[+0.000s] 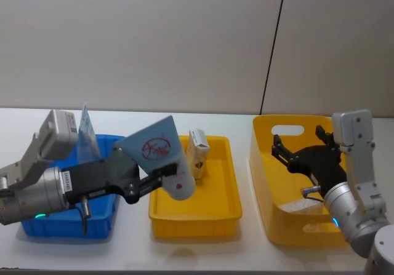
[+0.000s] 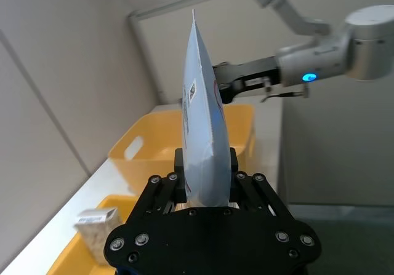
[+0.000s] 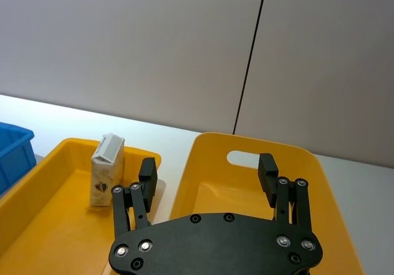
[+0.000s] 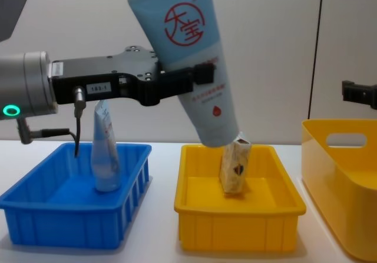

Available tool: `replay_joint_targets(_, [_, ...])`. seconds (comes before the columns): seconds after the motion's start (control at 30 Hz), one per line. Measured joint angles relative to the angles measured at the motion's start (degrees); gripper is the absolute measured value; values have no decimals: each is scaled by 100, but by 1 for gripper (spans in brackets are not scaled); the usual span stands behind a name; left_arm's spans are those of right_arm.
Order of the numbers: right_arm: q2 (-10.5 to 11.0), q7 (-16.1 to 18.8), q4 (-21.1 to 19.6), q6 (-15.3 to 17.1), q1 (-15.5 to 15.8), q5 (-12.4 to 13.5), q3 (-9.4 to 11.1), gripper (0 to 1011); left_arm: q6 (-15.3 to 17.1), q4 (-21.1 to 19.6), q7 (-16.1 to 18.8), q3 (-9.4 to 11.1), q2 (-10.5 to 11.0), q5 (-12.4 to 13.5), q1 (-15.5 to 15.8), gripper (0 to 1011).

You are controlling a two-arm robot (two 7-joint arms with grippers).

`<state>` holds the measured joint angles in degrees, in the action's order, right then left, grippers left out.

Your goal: Bimanual collaborative sorting of washing and personal care products

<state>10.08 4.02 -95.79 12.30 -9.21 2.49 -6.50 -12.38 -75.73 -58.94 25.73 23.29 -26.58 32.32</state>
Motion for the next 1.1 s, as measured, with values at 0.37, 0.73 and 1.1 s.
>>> replay_joint_targets(0.37, [0, 0, 0, 0, 0, 0, 0, 1002, -425, 196, -686, 281, -21, -33, 273, 301])
replay_joint_targets(0.73, [0, 0, 0, 0, 0, 0, 0, 1002, -486, 358, -605, 488, -180, 158, 410, 301])
replay_joint_targets(1.1, [0, 0, 0, 0, 0, 0, 0, 1002, -403, 617, -216, 603, -396, 356, 556, 300])
